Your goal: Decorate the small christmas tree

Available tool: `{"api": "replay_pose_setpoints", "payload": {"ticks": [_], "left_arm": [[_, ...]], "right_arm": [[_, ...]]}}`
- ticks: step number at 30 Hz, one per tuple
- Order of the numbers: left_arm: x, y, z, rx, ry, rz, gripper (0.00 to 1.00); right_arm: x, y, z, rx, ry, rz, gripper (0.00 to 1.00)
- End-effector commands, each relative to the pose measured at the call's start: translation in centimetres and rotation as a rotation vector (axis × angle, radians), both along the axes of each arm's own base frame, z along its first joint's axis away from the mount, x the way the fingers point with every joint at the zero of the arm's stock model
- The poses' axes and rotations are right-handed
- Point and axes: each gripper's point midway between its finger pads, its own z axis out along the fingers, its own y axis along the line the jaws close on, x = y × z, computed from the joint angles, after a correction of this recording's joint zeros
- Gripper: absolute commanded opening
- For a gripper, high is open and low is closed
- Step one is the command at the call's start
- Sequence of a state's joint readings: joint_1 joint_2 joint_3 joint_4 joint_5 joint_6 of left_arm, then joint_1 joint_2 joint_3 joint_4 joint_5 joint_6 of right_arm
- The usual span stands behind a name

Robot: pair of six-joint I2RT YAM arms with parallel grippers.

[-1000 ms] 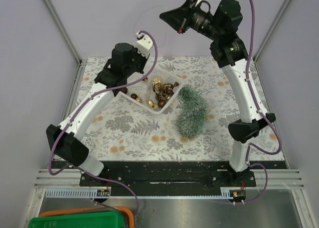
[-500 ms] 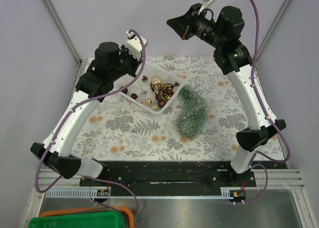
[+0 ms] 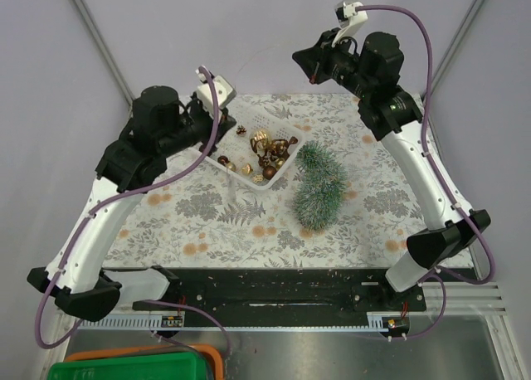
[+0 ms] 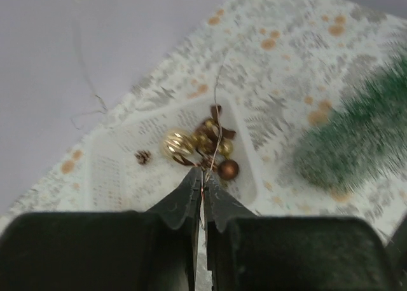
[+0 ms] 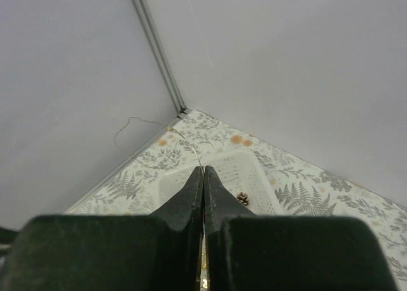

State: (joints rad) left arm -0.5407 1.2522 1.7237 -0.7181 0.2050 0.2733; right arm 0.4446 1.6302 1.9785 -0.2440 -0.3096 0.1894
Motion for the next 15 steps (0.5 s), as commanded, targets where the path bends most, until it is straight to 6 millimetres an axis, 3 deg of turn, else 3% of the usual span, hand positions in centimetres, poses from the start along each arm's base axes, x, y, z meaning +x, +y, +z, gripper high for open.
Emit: {"api": "replay_pose_setpoints", "payload": {"ticks": [1,4,7,12,15], "left_arm": [[-3.4,-2.2,-7.2,0.01,0.236,-0.11,0.1],[-4.7,-3.2,-12.2,0.03,0.356,-0.149,0.17],[-5.2,-4.2,-15.1,0.04,0.422,-0.181,0.21],[-4.3,-5.3,-17.2,0.033,0.46,-0.178,0.52],[-3.1,-5.2,-15.9,0.021,0.419,-0.139,0.65]], "right_arm": [[-0.6,-2.8,2.6,-0.016,-0.125,-0.112,0.0],[-0.6,-3.0,1.8,-0.03,-0.116,-0.118,0.0],[-0.4,-3.2,0.6,-0.036,-0.094,-0.137,0.0],[0.2,-4.1,-2.2,-0.06,-0.048,-0.176,0.0],[0.5,-4.7,-3.3,-0.07,-0.032,-0.196,0.0]]}}
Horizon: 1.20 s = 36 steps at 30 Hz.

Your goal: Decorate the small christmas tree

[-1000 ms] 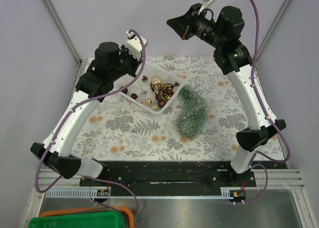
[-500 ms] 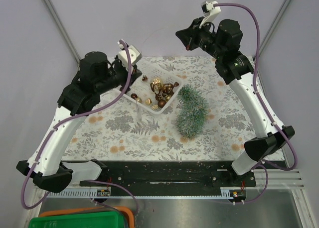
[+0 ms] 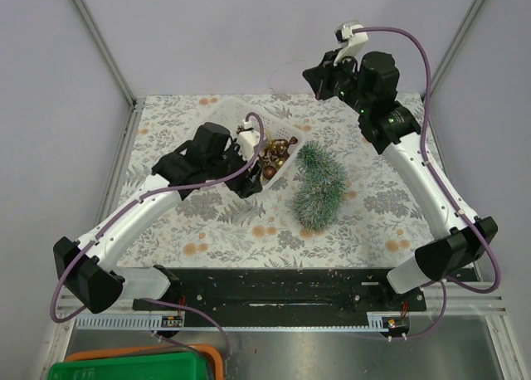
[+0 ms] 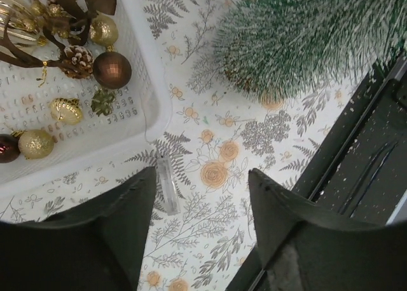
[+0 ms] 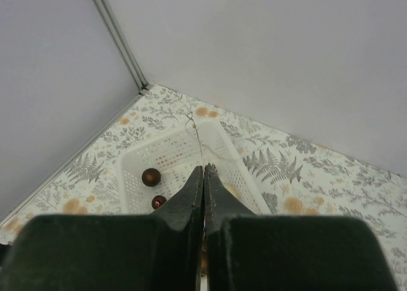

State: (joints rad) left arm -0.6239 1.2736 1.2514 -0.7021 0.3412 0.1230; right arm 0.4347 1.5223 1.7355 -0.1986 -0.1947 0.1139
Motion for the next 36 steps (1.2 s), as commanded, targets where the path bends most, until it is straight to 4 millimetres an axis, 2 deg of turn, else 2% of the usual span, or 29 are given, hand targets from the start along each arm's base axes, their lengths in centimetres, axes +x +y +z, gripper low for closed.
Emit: {"api": "replay_pose_setpoints", "payload": {"ticks": [1,3,7,10,13,18,21,22,25,29,30,35,36], "left_arm": [[2.3,-1.3,4.6,-0.105,-0.136,0.035,0.69],[3.0,-1.0,5.9,-0.103,-0.181,0.064,0.73],[4.4,-0.3,7.6,-0.089,-0.247,0.11,0.75],[4.8,-0.2,8.5,-0.103,-0.262,0.124,0.75],[4.8,-0.1,9.0,-0.113,-0.267,0.124,0.76],[4.3,0.0,9.5,-0.12,-0.265,0.115,0.76],[3.8,0.3,10.3,-0.128,-0.275,0.112,0.77],[3.7,0.4,10.7,-0.131,-0.281,0.114,0.77],[3.1,0.8,11.0,-0.134,-0.282,0.113,0.77],[2.4,1.1,11.1,-0.132,-0.281,0.097,0.78],[2.3,1.1,11.0,-0.13,-0.279,0.095,0.78],[1.6,1.7,10.8,-0.1,-0.279,0.079,0.8],[1.4,1.9,10.7,-0.092,-0.279,0.072,0.8]], "right_arm": [[0.2,-2.3,1.6,0.009,-0.068,-0.075,0.0],[0.6,-2.9,1.1,0.008,-0.059,-0.09,0.0],[1.6,-4.6,0.3,0.022,-0.045,-0.134,0.0],[2.4,-6.3,-0.7,0.03,-0.033,-0.19,0.0],[3.5,-8.5,-2.6,0.016,-0.007,-0.29,0.0],[5.1,-13.3,-7.1,-0.01,0.06,-0.496,0.0],[5.6,-17.4,-9.6,-0.001,0.106,-0.655,0.0],[5.8,-18.9,-9.5,0.024,0.091,-0.707,0.0],[5.6,-23.2,-10.0,0.045,0.103,-0.861,0.0],[4.6,-26.7,-9.4,0.076,0.098,-0.943,0.0],[4.2,-27.2,-10.0,0.065,0.124,-0.953,0.0],[2.1,-27.4,-10.8,0.06,0.143,-0.958,0.0],[1.3,-27.3,-11.6,0.064,0.165,-0.959,0.0]]}}
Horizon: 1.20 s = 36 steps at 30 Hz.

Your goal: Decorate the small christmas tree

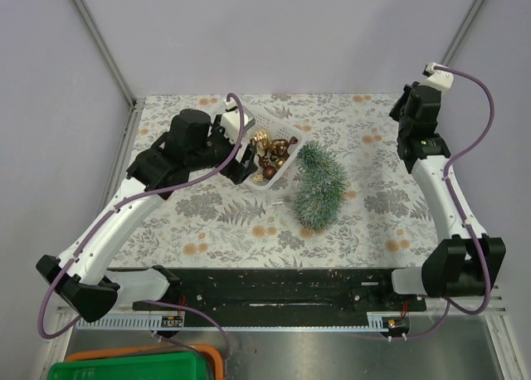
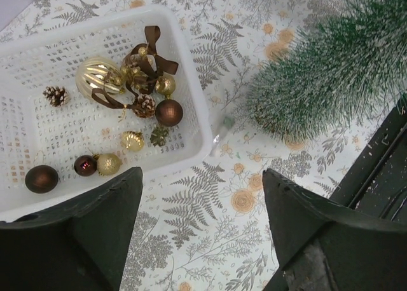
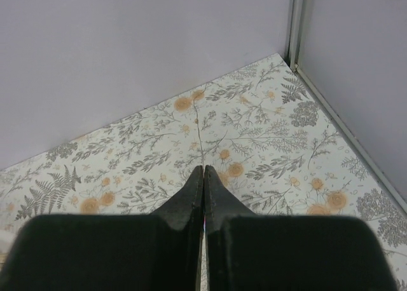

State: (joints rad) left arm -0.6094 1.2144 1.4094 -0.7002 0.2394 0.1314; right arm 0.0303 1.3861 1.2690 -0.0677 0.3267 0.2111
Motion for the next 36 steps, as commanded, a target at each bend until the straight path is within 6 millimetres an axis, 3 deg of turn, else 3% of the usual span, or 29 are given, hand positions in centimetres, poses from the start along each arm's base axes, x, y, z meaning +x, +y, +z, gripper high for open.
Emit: {"api": "replay_pose_setpoints", "payload": {"ticks": [1,4,9,14,21,28,31,36], "left_arm": [[-1.1,0.9,2.4,-0.001,-0.062,-0.025,0.81],[-2.2,1.8,2.2,0.041,-0.064,-0.051,0.89],[-3.2,3.0,4.2,0.068,-0.115,-0.063,0.95],[-4.2,3.2,7.6,0.015,-0.191,-0.082,0.99],[-4.9,2.5,11.4,-0.032,-0.265,-0.148,0.99],[-5.7,1.6,14.9,-0.079,-0.347,-0.218,0.99],[-5.5,0.4,17.2,-0.134,-0.388,-0.246,0.99],[-5.7,-3.0,21.7,-0.222,-0.492,-0.359,0.99]], "right_arm": [[-3.1,-0.2,1.0,0.045,-0.051,-0.034,0.0],[-6.2,0.3,-1.1,0.108,-0.052,-0.022,0.0],[-11.6,2.2,-1.6,0.218,-0.113,0.066,0.0],[-16.7,4.4,0.6,0.246,-0.194,0.202,0.0],[-23.5,8.6,5.2,0.224,-0.353,0.488,0.0],[-27.9,12.4,6.3,0.185,-0.474,0.747,0.0],[-28.9,12.7,6.6,0.163,-0.504,0.775,0.0],[-29.2,13.2,7.4,0.136,-0.521,0.815,0.0]]}}
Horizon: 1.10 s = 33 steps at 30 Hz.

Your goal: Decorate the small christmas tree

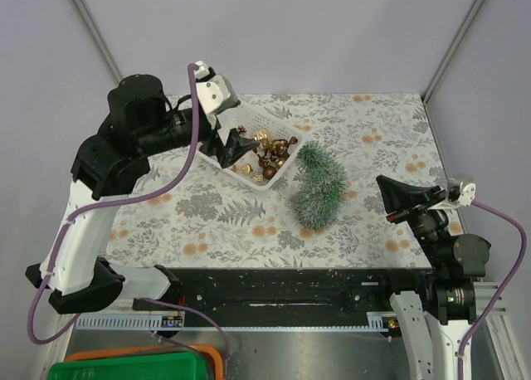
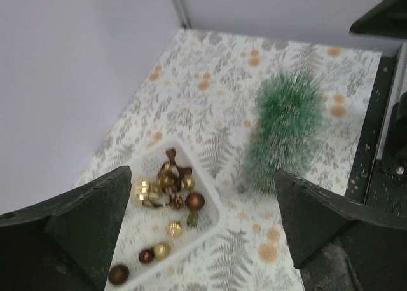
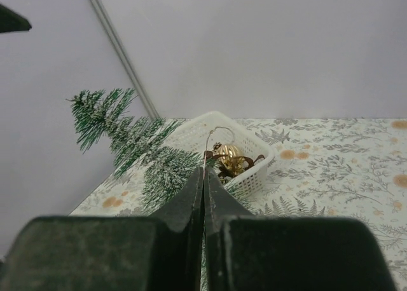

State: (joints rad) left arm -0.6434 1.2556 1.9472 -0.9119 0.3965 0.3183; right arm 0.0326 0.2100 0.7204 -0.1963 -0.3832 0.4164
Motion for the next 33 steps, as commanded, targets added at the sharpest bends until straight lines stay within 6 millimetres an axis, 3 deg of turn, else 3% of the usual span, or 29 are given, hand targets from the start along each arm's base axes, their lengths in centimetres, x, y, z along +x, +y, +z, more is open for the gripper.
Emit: {"api": "replay_pose_setpoints", "payload": {"ticks": [1,4,10,17,22,26,29,33], "left_arm": [[-0.8,-3.5,6.2,-0.117,-0.176,-0.145,0.99],[-1.2,-6.1,7.7,-0.099,-0.287,-0.203,0.99],[-1.4,-12.5,7.3,-0.027,-0.478,-0.283,0.99],[-0.1,-18.3,3.1,0.068,-0.505,-0.391,0.99],[-0.2,-21.0,1.4,0.092,-0.526,-0.448,0.99],[-2.0,-22.0,-0.4,0.143,-0.537,-0.545,0.97],[-2.9,-22.7,-2.1,0.184,-0.53,-0.596,0.93],[-2.9,-23.8,-2.5,0.18,-0.523,-0.605,0.83]], "right_arm": [[-1.0,1.1,2.0,-0.037,-0.085,0.07,0.0],[-1.2,1.3,2.7,-0.049,-0.107,0.077,0.0],[-1.5,1.3,3.1,-0.053,-0.123,0.08,0.0],[-1.8,1.1,3.4,-0.039,-0.143,0.066,0.0],[-2.2,1.2,3.8,-0.033,-0.16,0.075,0.0],[-2.7,1.2,4.2,-0.025,-0.18,0.08,0.0],[-2.9,1.2,4.2,-0.025,-0.188,0.08,0.0],[-3.2,1.3,4.3,-0.025,-0.194,0.086,0.0]]}}
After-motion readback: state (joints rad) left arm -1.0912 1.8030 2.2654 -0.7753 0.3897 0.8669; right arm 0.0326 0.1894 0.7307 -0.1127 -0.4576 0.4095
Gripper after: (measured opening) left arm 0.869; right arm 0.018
